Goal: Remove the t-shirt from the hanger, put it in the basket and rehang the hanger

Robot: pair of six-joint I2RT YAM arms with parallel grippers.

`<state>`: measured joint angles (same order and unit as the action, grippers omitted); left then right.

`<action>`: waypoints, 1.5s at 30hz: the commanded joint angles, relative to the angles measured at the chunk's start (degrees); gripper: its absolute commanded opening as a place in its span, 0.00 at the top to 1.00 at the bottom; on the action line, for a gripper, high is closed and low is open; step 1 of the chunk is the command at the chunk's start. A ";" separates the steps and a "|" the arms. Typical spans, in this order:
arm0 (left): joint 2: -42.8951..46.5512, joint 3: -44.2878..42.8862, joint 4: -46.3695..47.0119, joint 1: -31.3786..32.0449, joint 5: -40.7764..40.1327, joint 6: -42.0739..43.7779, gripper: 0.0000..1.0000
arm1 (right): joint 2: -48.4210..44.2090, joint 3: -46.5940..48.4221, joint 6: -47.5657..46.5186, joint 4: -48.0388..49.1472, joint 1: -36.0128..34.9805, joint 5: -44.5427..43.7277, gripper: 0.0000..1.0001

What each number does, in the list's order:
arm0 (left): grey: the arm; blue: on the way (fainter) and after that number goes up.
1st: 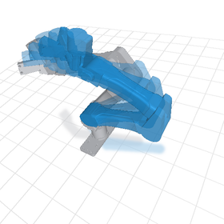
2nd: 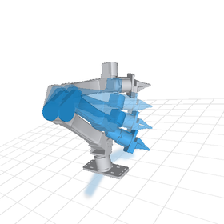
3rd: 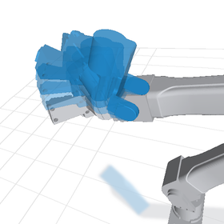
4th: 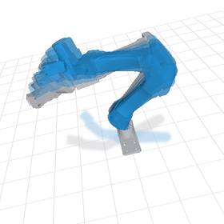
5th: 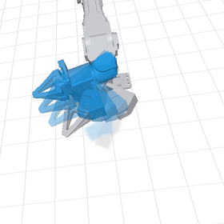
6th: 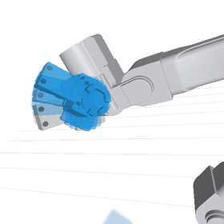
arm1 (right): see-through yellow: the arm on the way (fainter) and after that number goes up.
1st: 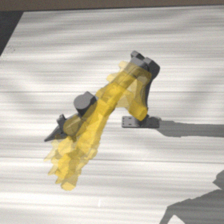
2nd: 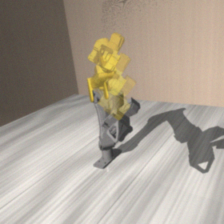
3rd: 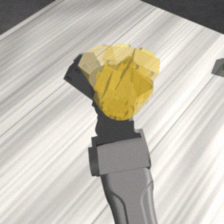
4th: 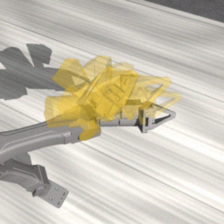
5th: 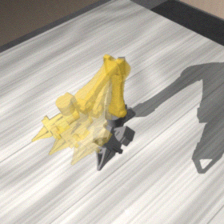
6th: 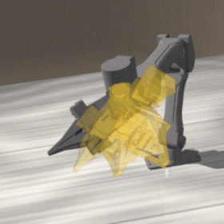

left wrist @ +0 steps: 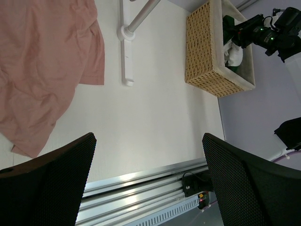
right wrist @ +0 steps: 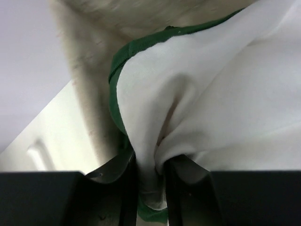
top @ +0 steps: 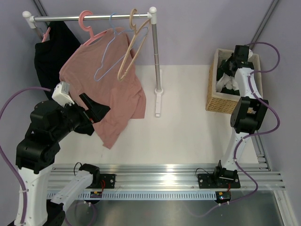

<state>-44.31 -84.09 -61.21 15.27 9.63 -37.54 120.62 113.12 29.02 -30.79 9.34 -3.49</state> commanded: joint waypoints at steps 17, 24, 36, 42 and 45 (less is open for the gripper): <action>-4.02 -6.43 -0.49 -0.15 -11.65 12.83 0.01 | -18.56 13.81 -1.24 -25.99 -0.29 -2.78 0.00; -4.03 -3.64 5.39 -0.15 -3.15 9.42 0.01 | -34.28 -2.17 -7.45 -28.09 -3.88 11.40 0.01; 0.19 3.49 7.25 -0.15 0.39 7.92 0.01 | -55.38 -19.50 1.30 -24.33 -29.21 12.79 0.01; 2.91 6.57 5.67 -0.15 1.45 7.65 0.01 | -63.66 -17.85 -1.06 -27.82 -29.29 15.53 0.00; 4.50 6.49 4.96 -0.15 0.74 8.53 0.01 | -64.89 -17.75 -3.00 -32.14 -29.21 13.51 0.00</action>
<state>-41.52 -77.36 -57.45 15.27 9.50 -29.82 54.76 95.59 28.05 -58.46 -19.86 9.17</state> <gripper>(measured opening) 0.985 0.993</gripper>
